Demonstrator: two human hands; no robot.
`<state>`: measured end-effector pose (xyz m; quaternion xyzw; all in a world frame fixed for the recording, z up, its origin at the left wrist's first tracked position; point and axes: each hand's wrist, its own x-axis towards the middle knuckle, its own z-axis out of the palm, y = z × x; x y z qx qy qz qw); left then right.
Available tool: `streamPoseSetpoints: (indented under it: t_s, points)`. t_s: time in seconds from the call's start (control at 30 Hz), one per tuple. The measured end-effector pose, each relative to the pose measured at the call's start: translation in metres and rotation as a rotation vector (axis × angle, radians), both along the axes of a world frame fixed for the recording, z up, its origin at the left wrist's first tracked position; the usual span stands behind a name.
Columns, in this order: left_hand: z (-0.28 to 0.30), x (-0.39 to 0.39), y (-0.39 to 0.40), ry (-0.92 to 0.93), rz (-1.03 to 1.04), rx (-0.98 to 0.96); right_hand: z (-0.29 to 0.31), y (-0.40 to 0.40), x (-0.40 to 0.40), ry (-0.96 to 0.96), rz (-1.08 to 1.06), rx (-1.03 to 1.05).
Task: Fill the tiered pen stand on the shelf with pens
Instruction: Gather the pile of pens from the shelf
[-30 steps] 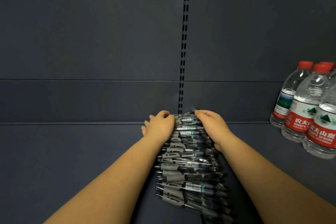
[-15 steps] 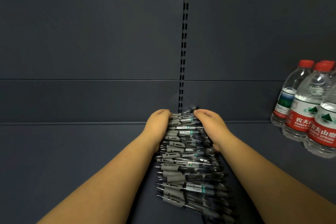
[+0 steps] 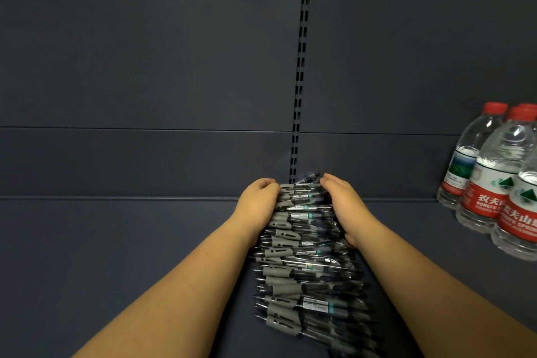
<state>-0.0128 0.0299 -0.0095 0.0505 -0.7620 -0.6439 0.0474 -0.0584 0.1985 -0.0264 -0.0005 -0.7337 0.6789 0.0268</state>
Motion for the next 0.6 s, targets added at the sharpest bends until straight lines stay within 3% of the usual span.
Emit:
streamPoseSetpoints:
  t_s: [0.1,0.4,0.6]
  points:
    - [0.003,0.003,0.0,0.004,0.019,-0.037,0.001,0.003,0.001,-0.033,0.023,-0.01]
    - [0.002,0.028,-0.01,-0.066,0.097,0.111,0.015,0.016,0.036,-0.175,-0.059,-0.176]
    - [0.0,0.046,-0.015,-0.127,0.058,0.209,0.013,0.016,0.06,-0.206,0.036,-0.124]
